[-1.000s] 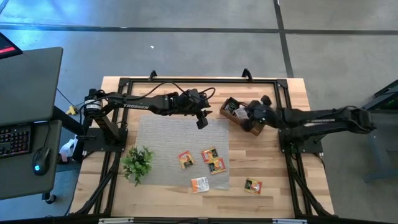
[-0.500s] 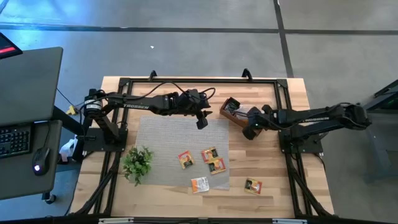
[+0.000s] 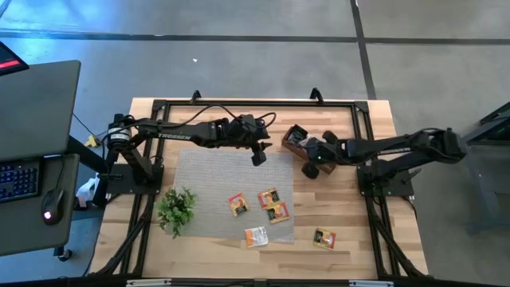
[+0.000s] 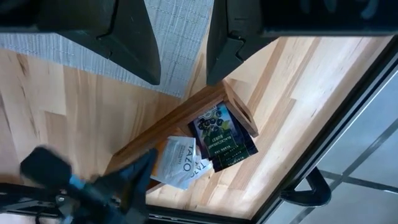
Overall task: Pick & Place Tea
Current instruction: Put the orange tea bag into the middle section of the wooden organizer
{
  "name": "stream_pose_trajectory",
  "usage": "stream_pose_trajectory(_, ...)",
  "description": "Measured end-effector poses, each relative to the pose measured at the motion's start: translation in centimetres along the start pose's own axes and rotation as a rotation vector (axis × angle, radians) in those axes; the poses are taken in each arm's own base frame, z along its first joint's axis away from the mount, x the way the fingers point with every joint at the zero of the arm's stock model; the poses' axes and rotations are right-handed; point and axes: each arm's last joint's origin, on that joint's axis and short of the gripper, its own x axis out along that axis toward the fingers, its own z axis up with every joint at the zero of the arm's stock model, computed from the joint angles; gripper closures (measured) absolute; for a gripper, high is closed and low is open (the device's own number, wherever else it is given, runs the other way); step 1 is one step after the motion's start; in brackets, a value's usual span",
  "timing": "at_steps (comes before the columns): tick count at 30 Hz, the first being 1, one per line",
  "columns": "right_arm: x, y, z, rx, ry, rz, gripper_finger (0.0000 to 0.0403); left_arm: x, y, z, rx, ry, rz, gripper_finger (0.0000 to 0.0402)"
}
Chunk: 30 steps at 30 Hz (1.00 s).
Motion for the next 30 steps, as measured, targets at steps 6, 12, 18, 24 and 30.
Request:
stream_pose_trajectory(6, -3.3, -0.5, 3.4, -0.206, -0.11, -0.029, 0.0392, 0.0, 0.0, 0.0, 0.0, 0.0, -0.003, 0.0273)
stream_pose_trajectory(12, -3.0, -2.4, 5.2, -0.188, -0.079, -0.035, 0.036, 0.0, 0.0, 0.0, 0.0, 0.0, -0.003, 0.0273)
stream_pose_trajectory(18, -1.0, -4.3, 5.0, -0.142, 0.016, 0.038, 0.0322, 0.0, 0.0, 0.0, -0.001, 0.0, -0.01, 0.0273)
stream_pose_trajectory(24, 0.6, -5.3, 4.9, -0.109, 0.075, 0.089, 0.0303, 0.0, 0.0, 0.0, -0.001, 0.0, -0.01, 0.0273)
stream_pose_trajectory(30, 1.6, -5.9, 4.6, -0.1, 0.122, 0.024, 0.03, 0.0, 0.0, 0.0, -0.001, 0.0, -0.011, 0.0273)
